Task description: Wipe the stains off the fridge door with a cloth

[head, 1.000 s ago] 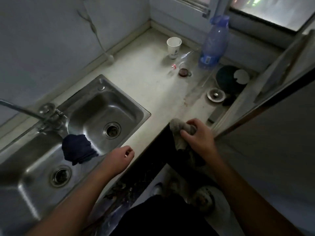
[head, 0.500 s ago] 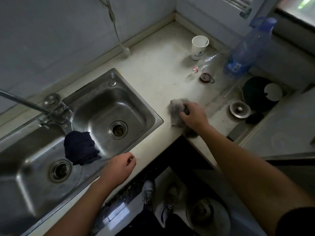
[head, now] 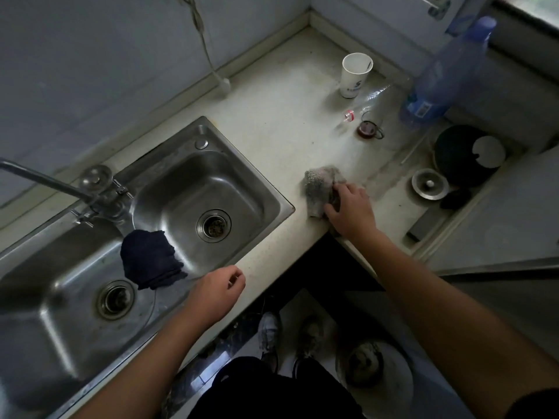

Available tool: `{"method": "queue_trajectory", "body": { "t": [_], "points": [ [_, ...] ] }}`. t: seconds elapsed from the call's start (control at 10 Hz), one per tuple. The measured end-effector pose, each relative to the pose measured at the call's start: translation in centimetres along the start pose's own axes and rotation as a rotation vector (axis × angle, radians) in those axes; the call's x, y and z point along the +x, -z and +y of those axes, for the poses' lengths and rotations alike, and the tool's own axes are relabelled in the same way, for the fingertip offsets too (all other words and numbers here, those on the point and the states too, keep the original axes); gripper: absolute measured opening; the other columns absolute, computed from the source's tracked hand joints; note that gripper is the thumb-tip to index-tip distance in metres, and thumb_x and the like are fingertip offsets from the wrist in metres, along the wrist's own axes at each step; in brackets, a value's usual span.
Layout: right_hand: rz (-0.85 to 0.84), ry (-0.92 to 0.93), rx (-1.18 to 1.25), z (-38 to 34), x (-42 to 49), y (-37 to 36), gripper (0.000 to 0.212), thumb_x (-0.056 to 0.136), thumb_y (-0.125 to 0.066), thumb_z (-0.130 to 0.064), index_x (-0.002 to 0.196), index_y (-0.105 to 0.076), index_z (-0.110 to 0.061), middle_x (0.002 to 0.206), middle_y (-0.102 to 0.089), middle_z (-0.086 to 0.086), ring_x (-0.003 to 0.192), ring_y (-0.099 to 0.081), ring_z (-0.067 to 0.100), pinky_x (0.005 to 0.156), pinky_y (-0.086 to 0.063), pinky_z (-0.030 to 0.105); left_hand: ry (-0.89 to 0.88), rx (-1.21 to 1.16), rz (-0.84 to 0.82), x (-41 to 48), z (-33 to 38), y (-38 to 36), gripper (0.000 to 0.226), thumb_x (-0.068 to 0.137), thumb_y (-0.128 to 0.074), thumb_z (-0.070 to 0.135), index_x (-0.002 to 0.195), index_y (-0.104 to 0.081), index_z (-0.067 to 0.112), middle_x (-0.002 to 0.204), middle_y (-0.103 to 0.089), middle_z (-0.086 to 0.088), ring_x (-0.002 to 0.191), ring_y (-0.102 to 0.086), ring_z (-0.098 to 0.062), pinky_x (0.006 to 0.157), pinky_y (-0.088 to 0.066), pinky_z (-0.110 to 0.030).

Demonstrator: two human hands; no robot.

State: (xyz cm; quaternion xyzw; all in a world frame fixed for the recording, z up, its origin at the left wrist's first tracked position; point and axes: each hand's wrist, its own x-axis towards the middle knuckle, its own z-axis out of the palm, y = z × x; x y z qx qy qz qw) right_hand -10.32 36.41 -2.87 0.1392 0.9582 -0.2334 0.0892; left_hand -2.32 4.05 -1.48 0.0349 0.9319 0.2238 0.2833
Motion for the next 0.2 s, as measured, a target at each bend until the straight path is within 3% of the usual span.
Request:
{"method": "queue_trajectory", "body": {
  "t": [0.1, 0.2],
  "points": [
    [-0.109, -0.003, 0.000, -0.7, -0.5, 1.2, 0.067, 0.093, -0.064, -0.031, 0.152, -0.041, -0.009, 0.153, -0.043, 0.015, 0.136, -0.040, 0.040, 0.117, -0.031, 0.043, -0.008, 0.001, -0.011, -0.7, -0.5, 0.0, 0.018, 0.095, -0.051, 0.041, 0.089, -0.062, 0.028, 0.086, -0.069, 0.009, 0.081, -0.065, -0.010, 0.078, -0.055, -0.035],
    [-0.144, 0.011, 0.044, -0.9, -1.8, 2.1, 0.059, 0.094, -0.064, -0.027, 0.147, -0.047, -0.008, 0.152, -0.046, 0.016, 0.139, -0.040, 0.037, 0.114, -0.034, 0.038, -0.018, -0.006, -0.015, -1.3, -1.1, 0.0, 0.018, 0.094, -0.050, 0.043, 0.090, -0.063, 0.030, 0.089, -0.069, 0.011, 0.084, -0.065, -0.009, 0.080, -0.055, -0.035]
  ]
}}
